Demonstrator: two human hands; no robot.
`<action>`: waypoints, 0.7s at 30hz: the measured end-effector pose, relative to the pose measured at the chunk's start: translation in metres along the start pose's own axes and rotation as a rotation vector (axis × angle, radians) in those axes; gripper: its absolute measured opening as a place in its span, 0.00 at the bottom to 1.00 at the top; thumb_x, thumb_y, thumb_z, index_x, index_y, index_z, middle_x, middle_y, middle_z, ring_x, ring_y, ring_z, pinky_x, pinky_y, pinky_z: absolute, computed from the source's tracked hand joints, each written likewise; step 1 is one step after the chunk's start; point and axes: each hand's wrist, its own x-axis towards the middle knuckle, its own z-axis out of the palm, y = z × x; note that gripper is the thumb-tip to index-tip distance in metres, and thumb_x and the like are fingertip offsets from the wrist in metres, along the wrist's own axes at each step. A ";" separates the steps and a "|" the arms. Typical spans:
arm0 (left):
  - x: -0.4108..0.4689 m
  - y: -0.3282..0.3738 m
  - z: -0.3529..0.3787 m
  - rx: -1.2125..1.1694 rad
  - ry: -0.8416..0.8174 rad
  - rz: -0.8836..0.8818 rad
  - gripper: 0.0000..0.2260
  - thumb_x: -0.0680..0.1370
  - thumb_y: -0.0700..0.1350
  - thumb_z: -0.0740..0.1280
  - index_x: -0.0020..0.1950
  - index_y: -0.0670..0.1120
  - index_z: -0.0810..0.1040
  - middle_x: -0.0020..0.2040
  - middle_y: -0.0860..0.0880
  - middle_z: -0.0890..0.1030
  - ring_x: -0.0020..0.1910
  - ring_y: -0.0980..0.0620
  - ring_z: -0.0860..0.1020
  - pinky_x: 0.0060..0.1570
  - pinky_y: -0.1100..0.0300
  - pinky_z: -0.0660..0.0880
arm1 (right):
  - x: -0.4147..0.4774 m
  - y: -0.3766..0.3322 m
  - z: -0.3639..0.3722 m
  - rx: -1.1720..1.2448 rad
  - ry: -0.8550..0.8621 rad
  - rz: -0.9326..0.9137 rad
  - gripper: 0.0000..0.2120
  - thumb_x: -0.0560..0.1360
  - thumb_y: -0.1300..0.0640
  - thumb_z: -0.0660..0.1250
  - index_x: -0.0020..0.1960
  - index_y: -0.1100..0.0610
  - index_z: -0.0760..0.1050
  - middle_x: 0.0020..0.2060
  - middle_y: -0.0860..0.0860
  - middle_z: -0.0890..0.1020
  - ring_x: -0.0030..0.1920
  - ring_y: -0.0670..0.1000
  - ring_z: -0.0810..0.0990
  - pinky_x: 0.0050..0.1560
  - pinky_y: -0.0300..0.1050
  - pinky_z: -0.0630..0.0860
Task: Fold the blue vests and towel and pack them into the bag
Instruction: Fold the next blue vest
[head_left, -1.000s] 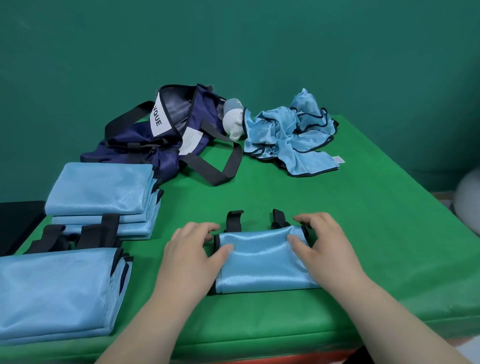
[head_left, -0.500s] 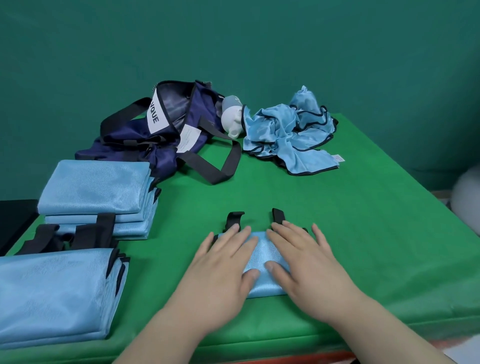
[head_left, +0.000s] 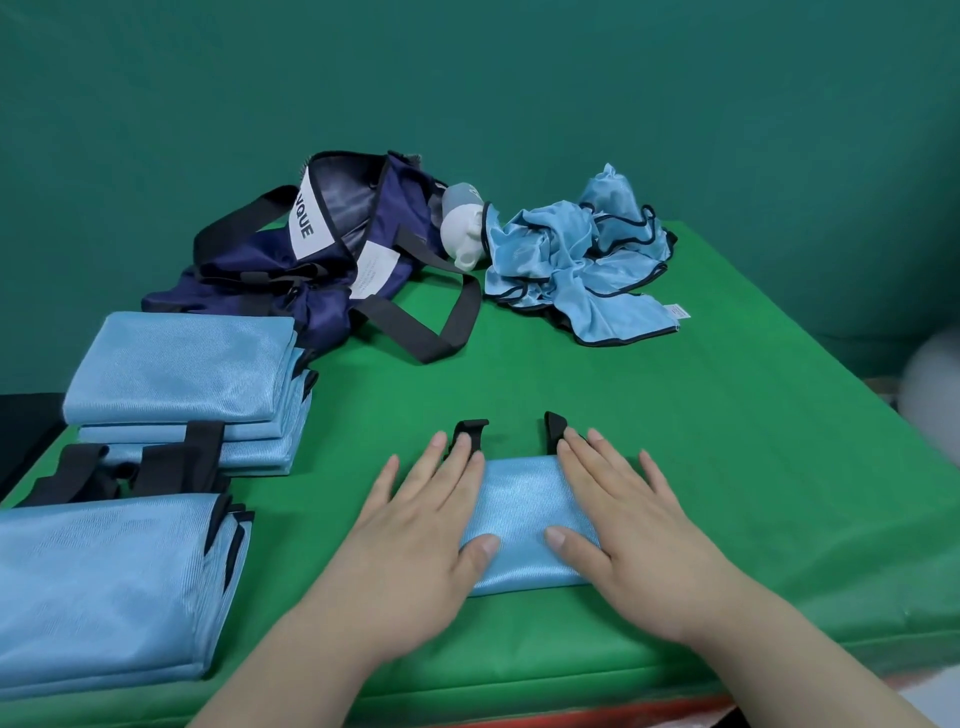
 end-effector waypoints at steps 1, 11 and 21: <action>-0.001 0.000 -0.002 -0.005 0.029 0.006 0.36 0.75 0.67 0.34 0.81 0.52 0.36 0.78 0.57 0.31 0.74 0.60 0.27 0.77 0.50 0.34 | -0.001 -0.001 -0.002 0.028 0.011 -0.006 0.40 0.75 0.30 0.36 0.80 0.48 0.32 0.77 0.38 0.31 0.74 0.38 0.25 0.79 0.54 0.35; 0.006 0.010 0.015 0.062 0.057 0.099 0.30 0.82 0.62 0.45 0.80 0.47 0.59 0.82 0.51 0.54 0.80 0.52 0.48 0.75 0.44 0.49 | 0.004 -0.008 0.011 -0.031 0.080 -0.089 0.35 0.79 0.35 0.35 0.82 0.50 0.44 0.80 0.42 0.41 0.77 0.41 0.32 0.78 0.63 0.39; -0.003 0.002 -0.001 -0.058 0.089 -0.093 0.34 0.77 0.62 0.41 0.80 0.51 0.58 0.78 0.53 0.63 0.74 0.56 0.64 0.74 0.55 0.58 | 0.000 0.005 0.002 0.144 0.123 0.084 0.36 0.75 0.33 0.37 0.81 0.44 0.47 0.78 0.37 0.43 0.77 0.38 0.41 0.75 0.37 0.37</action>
